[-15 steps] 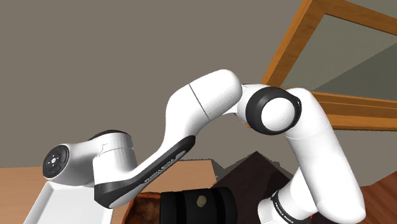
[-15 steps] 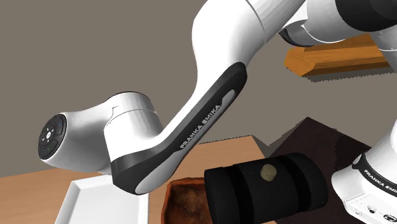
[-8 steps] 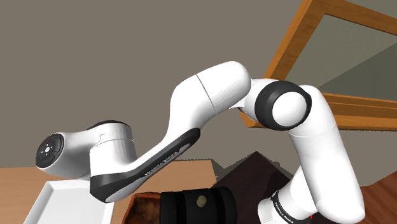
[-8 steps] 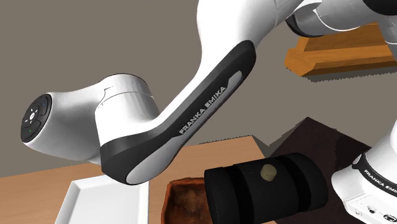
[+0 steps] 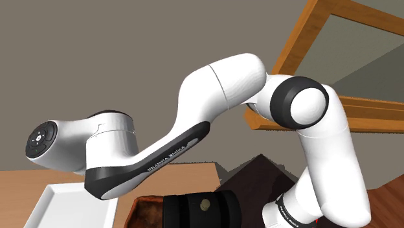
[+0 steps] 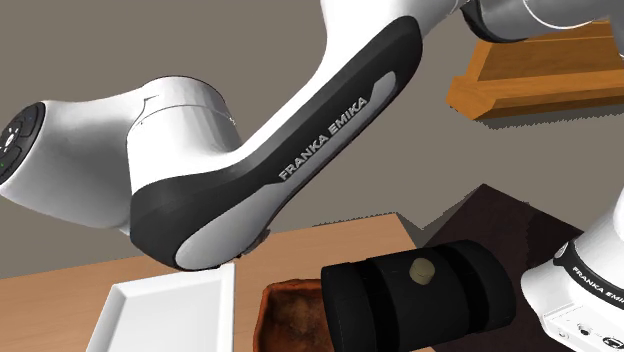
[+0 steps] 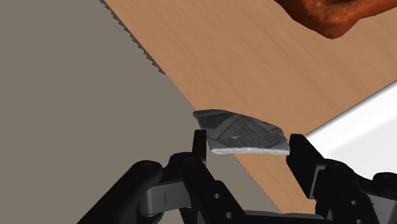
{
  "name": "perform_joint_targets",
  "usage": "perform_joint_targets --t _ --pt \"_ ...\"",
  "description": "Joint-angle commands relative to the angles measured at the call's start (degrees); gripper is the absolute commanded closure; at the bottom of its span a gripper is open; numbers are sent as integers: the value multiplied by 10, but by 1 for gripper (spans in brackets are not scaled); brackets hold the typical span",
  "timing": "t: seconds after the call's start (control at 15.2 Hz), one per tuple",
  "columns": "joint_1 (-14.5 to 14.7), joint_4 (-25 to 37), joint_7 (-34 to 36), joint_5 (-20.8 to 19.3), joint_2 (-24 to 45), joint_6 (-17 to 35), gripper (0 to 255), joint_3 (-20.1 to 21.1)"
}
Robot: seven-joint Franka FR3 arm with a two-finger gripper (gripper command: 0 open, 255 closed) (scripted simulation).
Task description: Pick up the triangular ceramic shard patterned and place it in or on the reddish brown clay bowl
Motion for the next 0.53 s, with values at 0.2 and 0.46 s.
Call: perform_joint_targets --t 0.2,0.46 --pt "-4 7 -14 11 -20 -21 255 8" --pt "-6 14 -24 20 -35 -39 255 13"
